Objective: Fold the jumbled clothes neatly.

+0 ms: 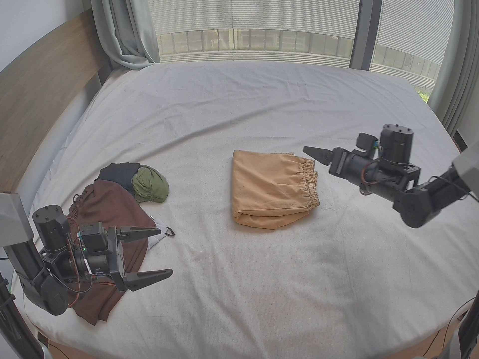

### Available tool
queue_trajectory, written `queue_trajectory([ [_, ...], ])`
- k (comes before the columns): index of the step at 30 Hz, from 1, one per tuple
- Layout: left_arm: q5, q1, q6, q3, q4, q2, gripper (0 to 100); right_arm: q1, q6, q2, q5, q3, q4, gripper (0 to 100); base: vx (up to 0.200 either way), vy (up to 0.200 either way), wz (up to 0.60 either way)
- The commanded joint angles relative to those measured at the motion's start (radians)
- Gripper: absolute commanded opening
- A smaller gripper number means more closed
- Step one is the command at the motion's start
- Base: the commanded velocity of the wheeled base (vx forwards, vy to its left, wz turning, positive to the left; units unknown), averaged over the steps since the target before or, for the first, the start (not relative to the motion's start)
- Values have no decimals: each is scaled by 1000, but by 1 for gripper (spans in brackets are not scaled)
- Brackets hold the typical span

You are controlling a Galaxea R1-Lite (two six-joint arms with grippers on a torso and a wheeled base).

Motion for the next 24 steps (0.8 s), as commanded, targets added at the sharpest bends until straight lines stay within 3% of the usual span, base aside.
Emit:
queue_trajectory([
  [1,11,-118,-31,14,0,-137,100,-87,-175,-421,4,335,19,100,0,0,0],
  [3,19,-144,-40,22,2,-157,100,-90,-175,-467,6,373,21,100,0,0,0],
  [6,131,-247,-83,38,2,-230,100,-147,-194,-629,6,500,18,100,0,0,0],
  [10,238,-299,-100,68,5,-301,100,-177,-223,-754,7,569,13,100,0,0,0],
  [15,261,-303,-164,121,3,-408,100,-180,-221,-912,15,654,18,100,0,0,0],
  [21,298,-297,-351,175,8,-652,100,-229,-201,-1169,30,792,16,100,0,0,0],
  [24,315,-297,-362,212,11,-690,100,-242,-201,-1249,30,830,19,100,0,0,0],
])
